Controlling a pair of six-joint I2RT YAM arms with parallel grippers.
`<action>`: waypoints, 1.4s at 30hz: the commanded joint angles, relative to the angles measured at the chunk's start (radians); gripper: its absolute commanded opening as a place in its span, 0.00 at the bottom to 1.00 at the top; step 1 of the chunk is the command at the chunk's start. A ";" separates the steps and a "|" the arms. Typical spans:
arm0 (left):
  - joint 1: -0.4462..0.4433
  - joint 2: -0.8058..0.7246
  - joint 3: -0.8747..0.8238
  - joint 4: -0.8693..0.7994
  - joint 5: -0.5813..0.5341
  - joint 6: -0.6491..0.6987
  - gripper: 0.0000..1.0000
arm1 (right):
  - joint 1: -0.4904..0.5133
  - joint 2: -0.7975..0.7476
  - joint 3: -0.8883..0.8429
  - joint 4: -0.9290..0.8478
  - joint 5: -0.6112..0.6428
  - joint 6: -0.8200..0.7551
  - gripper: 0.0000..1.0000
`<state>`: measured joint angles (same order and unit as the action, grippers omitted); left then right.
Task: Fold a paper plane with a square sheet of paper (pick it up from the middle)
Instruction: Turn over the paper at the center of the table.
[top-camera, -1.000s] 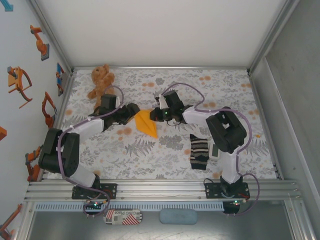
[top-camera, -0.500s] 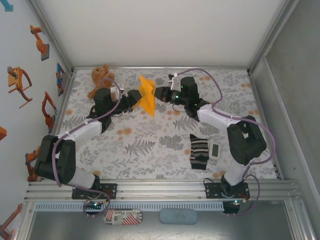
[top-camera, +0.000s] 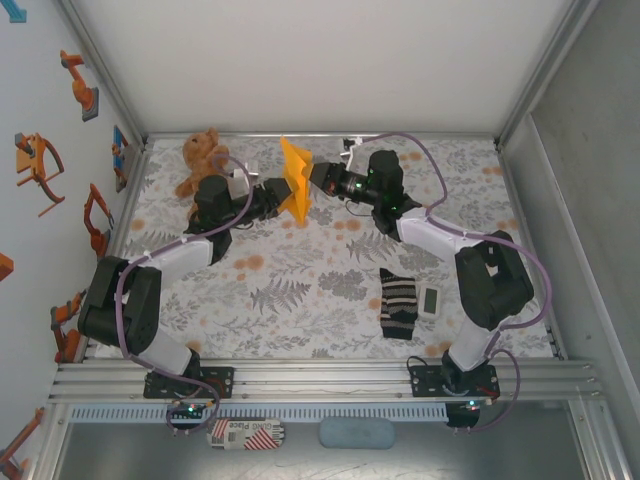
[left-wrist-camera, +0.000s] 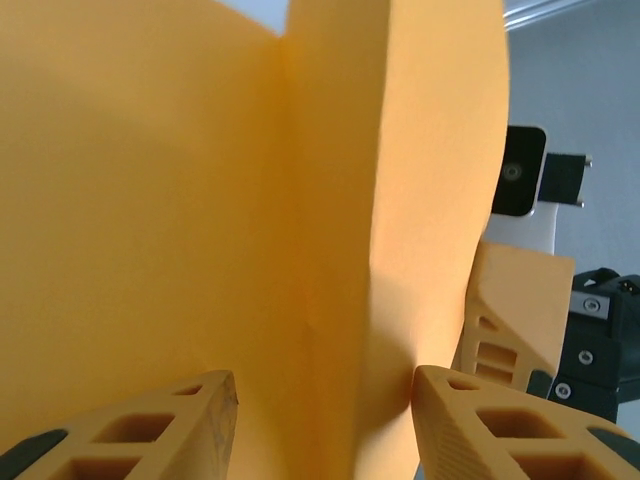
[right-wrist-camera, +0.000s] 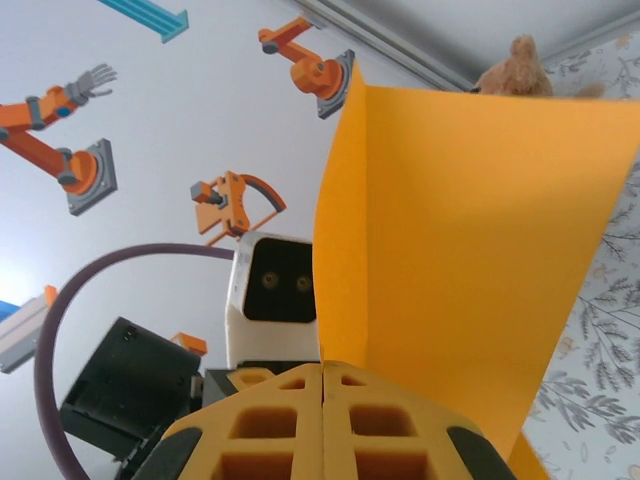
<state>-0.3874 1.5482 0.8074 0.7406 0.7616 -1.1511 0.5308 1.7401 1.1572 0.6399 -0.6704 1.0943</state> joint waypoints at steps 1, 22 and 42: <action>-0.011 -0.015 0.041 0.057 0.044 0.016 0.47 | -0.008 -0.022 -0.005 0.079 -0.023 0.044 0.00; -0.010 -0.028 0.041 0.114 0.059 -0.023 0.34 | -0.023 -0.013 -0.026 0.113 -0.018 0.072 0.00; 0.011 -0.122 0.085 -0.327 -0.038 0.246 0.11 | -0.079 -0.149 -0.057 -0.355 0.175 -0.239 0.37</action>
<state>-0.3790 1.4822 0.8379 0.6086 0.7635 -1.0504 0.4534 1.6855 1.0847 0.4988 -0.5987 1.0248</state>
